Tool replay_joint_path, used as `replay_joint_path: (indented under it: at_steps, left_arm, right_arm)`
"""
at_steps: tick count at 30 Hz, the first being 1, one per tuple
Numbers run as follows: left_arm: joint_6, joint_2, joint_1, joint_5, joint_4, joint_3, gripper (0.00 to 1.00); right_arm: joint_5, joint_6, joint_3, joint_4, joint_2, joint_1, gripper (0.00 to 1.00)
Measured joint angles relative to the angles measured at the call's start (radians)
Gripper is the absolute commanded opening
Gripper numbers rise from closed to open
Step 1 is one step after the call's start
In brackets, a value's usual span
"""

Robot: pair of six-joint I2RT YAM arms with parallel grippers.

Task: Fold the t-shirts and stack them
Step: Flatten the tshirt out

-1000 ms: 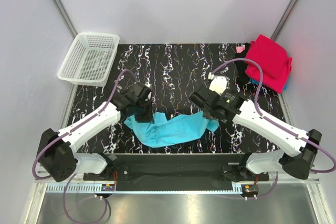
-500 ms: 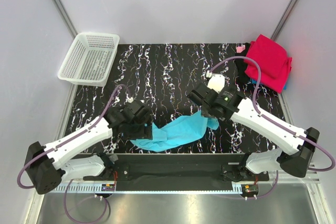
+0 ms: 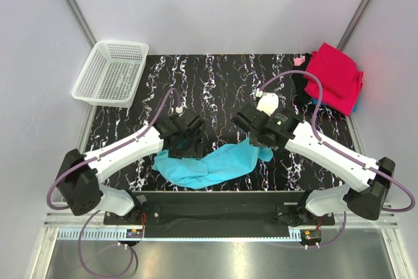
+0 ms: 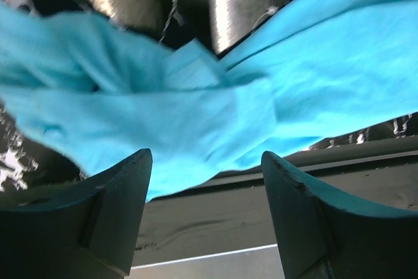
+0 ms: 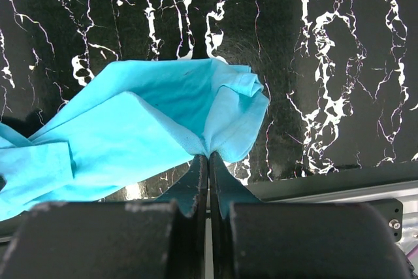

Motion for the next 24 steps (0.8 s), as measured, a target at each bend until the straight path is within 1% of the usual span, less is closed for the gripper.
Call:
replay_joint_path:
  at_steps: [2, 3, 6, 7, 9, 10, 15, 24]
  left_arm:
    - [0.011, 0.045, 0.0, 0.005, 0.023, 0.026, 0.66]
    - [0.016, 0.071, 0.0, 0.01, 0.039, 0.035, 0.61]
    - [0.021, 0.114, 0.0, 0.025, 0.064, 0.037, 0.55]
    - [0.022, 0.132, -0.002, 0.031, 0.072, 0.037, 0.49]
    - [0.024, 0.17, -0.01, 0.043, 0.09, 0.037, 0.47]
    - [0.024, 0.189, -0.015, 0.05, 0.1, 0.037, 0.43]
    - [0.025, 0.255, -0.047, 0.078, 0.138, 0.037, 0.42]
    - [0.026, 0.318, -0.064, 0.087, 0.159, 0.096, 0.43]
  right_arm:
    - [0.0, 0.004, -0.007, 0.002, -0.002, 0.0, 0.0]
    - [0.0, 0.007, -0.015, 0.004, -0.003, 0.0, 0.0]
    - [-0.002, 0.017, -0.046, 0.014, -0.007, 0.0, 0.0]
    - [-0.004, 0.021, -0.061, 0.018, -0.009, 0.0, 0.0]
    - [-0.012, 0.032, -0.095, 0.027, -0.012, 0.0, 0.0]
    - [-0.019, 0.037, -0.11, 0.029, -0.013, 0.0, 0.0]
    - [-0.047, 0.063, -0.165, 0.049, -0.012, 0.0, 0.0]
    - [-0.061, 0.085, -0.18, 0.07, -0.007, 0.0, 0.0]
